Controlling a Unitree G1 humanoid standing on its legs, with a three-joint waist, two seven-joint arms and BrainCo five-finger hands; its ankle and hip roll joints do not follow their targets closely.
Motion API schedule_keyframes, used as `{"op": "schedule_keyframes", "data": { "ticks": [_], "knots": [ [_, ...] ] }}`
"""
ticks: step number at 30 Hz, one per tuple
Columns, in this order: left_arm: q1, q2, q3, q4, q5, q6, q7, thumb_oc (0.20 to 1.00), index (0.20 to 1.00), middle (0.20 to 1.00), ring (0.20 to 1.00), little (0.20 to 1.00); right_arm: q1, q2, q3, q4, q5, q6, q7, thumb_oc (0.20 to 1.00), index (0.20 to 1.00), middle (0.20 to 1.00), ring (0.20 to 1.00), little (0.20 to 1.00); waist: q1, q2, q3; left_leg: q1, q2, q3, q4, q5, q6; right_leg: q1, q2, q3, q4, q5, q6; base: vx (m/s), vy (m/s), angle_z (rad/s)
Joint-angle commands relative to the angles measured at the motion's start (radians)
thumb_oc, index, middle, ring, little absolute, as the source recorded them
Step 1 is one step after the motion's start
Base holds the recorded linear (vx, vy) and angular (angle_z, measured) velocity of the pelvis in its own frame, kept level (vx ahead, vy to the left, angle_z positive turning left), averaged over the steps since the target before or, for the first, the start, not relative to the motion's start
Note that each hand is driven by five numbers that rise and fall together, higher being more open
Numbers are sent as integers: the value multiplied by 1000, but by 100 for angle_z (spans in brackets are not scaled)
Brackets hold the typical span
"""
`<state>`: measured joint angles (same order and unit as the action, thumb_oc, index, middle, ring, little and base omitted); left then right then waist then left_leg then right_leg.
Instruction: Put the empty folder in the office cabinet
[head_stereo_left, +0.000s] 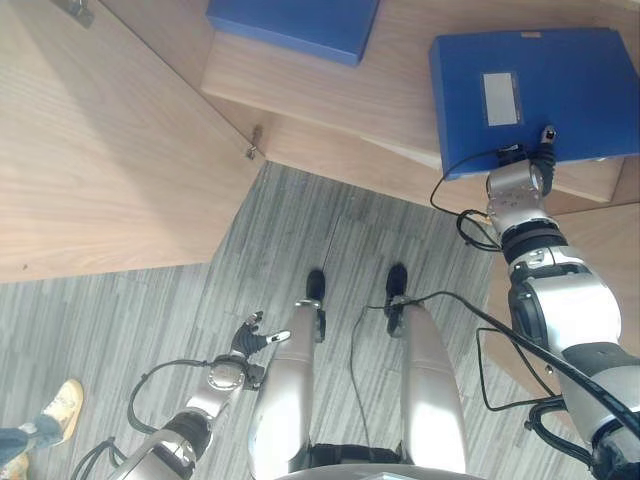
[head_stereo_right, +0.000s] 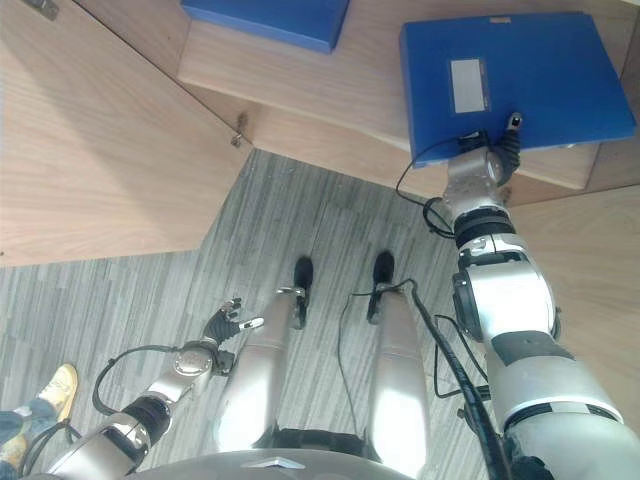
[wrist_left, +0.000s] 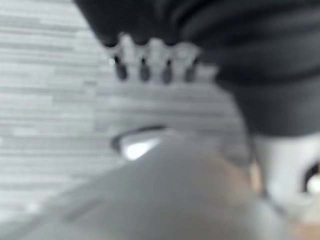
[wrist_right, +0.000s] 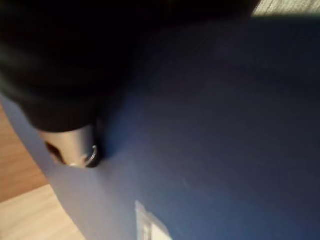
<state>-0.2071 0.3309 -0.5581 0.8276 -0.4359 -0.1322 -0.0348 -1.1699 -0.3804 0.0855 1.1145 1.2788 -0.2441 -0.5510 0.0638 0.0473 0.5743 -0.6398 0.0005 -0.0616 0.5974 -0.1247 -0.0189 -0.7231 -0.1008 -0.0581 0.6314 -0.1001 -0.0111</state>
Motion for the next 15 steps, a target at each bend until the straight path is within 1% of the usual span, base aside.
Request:
{"op": "schedule_keyframes", "data": {
  "ticks": [1, 4, 5, 6, 8, 10, 11, 12, 14, 15],
  "knots": [
    [136, 6, -53, -38, -39, 4, -9, 1000, 1000, 1000, 1000, 1000, -72, -121, 44, 2, -7, -12, 59, 200, 200, 200, 200, 200, 28, 53, -54, 22, -25, 27, 139, -163, 70, 79, 26, 20, -117, -22, 6, 59, -26, 3],
    [154, 17, -44, -51, -75, -3, -19, 1000, 1000, 1000, 1000, 1000, -94, -147, 53, 3, 18, 3, 72, 200, 200, 200, 200, 200, 32, 68, -54, 6, -19, 25, 120, -140, 60, 62, 18, 25, -93, -37, 0, 92, -42, 2],
    [167, 25, -33, -59, -86, -1, -37, 1000, 1000, 1000, 1000, 1000, -111, -164, 61, 1, 22, 16, 97, 200, 200, 200, 200, 200, 36, 77, -54, 2, -16, 23, 108, -120, 52, 58, 17, 27, -83, -47, -5, 116, -46, 2],
    [176, 29, -27, -61, -86, -2, -52, 1000, 1000, 1000, 1000, 1000, -120, -168, 65, -3, 26, 10, 104, 200, 200, 200, 200, 200, 38, 82, -54, 0, -14, 21, 98, -101, 45, 57, 19, 28, -80, -53, -10, 102, -41, 4],
    [184, 30, -21, -62, -82, -1, -62, 1000, 1000, 1000, 1000, 1000, -127, -170, 69, -8, 31, 5, 124, 200, 200, 200, 200, 200, 40, 86, -54, -5, -13, 18, 90, -88, 39, 52, 19, 26, -75, -56, -14, 72, -39, 6],
    [194, 39, -14, -65, -82, -2, -76, 1000, 1000, 1000, 1000, 1000, -140, -169, 74, -19, 55, -7, 105, 200, 200, 200, 200, 200, 44, 88, -54, -5, -7, 19, 74, -79, 36, 52, 19, 21, -76, -60, -17, 67, -49, 11],
    [200, 46, -9, -71, -84, 2, -82, 1000, 1000, 1000, 1000, 1000, -152, -171, 77, -20, 124, -9, 75, 200, 200, 200, 200, 200, 50, 89, -54, -7, -4, 20, 69, -73, 34, 50, 12, 13, -77, -58, -15, 54, -50, 4],
    [217, 49, -1, -75, -86, -8, -88, 1000, 1000, 1000, 1000, 1000, -168, -179, 73, -9, 166, -57, 41, 200, 200, 200, 200, 200, 58, 93, -54, -8, 2, 23, 58, -67, 31, 52, 5, -1, -81, -61, -16, 60, -52, 0],
    [229, 50, 1, -81, -97, -16, -93, 1000, 1000, 1000, 1000, 1000, -192, -184, 65, -2, 167, -108, -5, 200, 200, 200, 200, 200, 66, 97, -54, -15, 4, 23, 57, -60, 27, 47, 2, -9, -70, -68, -19, 43, -32, 0],
    [233, 50, 3, -80, -97, -23, -97, 1000, 1000, 1000, 1000, 1000, -200, -184, 65, -3, 169, -121, -19, 200, 200, 200, 200, 200, 67, 99, -54, -17, 5, 23, 57, -55, 26, 46, 4, -9, -66, -71, -21, 0, 0, 0]
  ]
}}
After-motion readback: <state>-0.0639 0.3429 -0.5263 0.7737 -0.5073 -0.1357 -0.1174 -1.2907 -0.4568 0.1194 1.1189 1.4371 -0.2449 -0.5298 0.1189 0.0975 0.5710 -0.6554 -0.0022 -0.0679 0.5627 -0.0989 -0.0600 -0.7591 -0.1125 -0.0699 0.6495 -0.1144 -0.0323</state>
